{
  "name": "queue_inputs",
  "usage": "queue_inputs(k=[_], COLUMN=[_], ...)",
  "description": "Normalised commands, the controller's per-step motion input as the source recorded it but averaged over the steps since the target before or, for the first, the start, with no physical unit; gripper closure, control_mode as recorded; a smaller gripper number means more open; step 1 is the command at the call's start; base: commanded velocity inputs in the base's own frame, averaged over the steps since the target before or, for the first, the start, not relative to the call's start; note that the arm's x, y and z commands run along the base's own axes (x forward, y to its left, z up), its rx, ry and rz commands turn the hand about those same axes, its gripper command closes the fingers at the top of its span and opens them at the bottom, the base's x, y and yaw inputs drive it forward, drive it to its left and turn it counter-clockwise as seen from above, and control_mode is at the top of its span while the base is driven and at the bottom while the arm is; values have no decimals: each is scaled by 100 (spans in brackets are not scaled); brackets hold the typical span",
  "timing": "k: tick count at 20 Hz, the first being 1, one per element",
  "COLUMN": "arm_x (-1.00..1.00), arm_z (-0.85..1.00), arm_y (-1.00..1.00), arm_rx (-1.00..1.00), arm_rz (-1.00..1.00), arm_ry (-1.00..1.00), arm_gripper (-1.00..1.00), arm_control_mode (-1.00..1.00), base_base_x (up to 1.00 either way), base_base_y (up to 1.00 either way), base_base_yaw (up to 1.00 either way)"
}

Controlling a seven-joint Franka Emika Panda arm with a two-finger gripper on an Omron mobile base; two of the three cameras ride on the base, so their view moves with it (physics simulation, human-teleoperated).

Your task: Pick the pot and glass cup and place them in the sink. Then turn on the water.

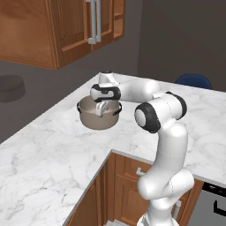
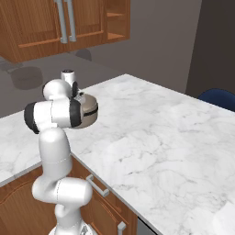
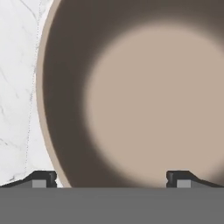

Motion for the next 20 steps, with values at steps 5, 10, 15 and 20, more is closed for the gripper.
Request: queue_inputs(k=[5,10,15,20], arm_x=[0,0,0,0], arm_z=[-8,-9,-8,-9], arm_y=[0,0,0,0], arm_rx=[0,0,0,0], arm_rz=[0,1,1,1], arm_ry=[0,0,1,3], arm_gripper=[-100,-100,-100,-100], arm_control_mode=[-100,-100,-100,-100], base_base_x=[0,0,0,0], base_base_y=[0,0,0,0], base_base_yaw=[0,0,0,0])
